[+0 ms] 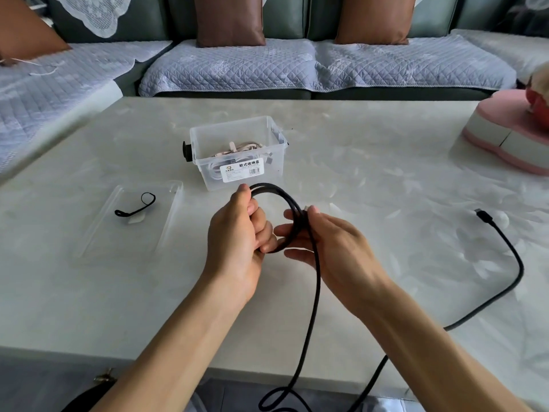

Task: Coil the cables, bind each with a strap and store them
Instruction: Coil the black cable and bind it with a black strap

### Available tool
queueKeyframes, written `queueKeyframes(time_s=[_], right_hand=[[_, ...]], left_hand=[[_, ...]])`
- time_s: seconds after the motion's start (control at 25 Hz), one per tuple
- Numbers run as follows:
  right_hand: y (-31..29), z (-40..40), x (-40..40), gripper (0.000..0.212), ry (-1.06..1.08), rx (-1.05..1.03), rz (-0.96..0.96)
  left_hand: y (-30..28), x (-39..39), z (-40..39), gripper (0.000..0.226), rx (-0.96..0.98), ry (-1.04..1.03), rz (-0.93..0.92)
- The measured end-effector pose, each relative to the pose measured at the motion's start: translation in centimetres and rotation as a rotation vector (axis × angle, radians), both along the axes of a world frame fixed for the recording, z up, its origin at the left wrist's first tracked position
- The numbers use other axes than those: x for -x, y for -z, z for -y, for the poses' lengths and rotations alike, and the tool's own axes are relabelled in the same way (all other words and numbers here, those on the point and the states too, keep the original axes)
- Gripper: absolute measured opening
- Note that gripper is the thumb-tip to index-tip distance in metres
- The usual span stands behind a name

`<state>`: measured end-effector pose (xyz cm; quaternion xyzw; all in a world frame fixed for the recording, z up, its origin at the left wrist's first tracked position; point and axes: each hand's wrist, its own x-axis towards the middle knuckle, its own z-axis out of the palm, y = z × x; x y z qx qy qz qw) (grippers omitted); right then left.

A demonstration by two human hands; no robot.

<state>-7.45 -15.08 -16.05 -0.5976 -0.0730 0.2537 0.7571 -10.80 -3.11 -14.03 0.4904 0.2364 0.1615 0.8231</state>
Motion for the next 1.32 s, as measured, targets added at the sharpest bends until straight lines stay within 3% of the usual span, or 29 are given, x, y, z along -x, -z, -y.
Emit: queueKeyframes(time_s=[0.08, 0.2, 0.36, 0.56, 0.68, 0.84, 0.92, 1.0, 1.16, 1.32], right_hand=[[0.2, -0.3, 0.4, 0.049, 0.0, 0.184, 0.222], [0.6, -0.6, 0.5, 0.038, 0.025, 0.433, 0.472], [-0.2, 0.0, -0.3, 0.028, 0.064, 0.439, 0.429], [-0.4, 0.7, -0.1, 0.028, -0.031, 0.304, 0.301], [-0.5, 0.7, 0.0, 0.026, -0.092, 0.167, 0.241], [-0.8, 0.7, 0.3, 0.024, -0.23, 0.447, 0.589], [-1.0, 0.8, 0.2, 0.024, -0.286, 0.514, 0.635], [-1.0, 1.1, 0.0, 0.024, -0.288, 0.463, 0.548], [-1.0, 1.1, 0.1, 0.027, -0.187, -0.04, 0.033], [-0.3, 0.2, 0.9, 0.029, -0.115, -0.111, -0.06]], left_hand=[[0.4, 0.2, 0.6, 0.038, -0.034, 0.006, -0.021], [0.7, 0.2, 0.9, 0.041, 0.036, 0.066, -0.04], [0.4, 0.2, -0.5, 0.043, -0.038, 0.172, -0.116], [-0.4, 0.6, -1.5, 0.044, -0.262, 0.284, -0.218], [-0.7, 0.6, -1.9, 0.044, -0.265, 0.282, -0.277], [-0.6, 0.5, -1.9, 0.031, -0.171, 0.152, -0.275], [-0.4, 0.5, -1.8, 0.025, -0.191, 0.114, -0.293], [-0.5, 0.5, -1.8, 0.029, -0.227, 0.129, -0.317], [-1.0, 0.6, -1.9, 0.041, -0.293, 0.253, -0.277], [-0.6, 0.5, -1.4, 0.043, -0.173, 0.189, -0.257]])
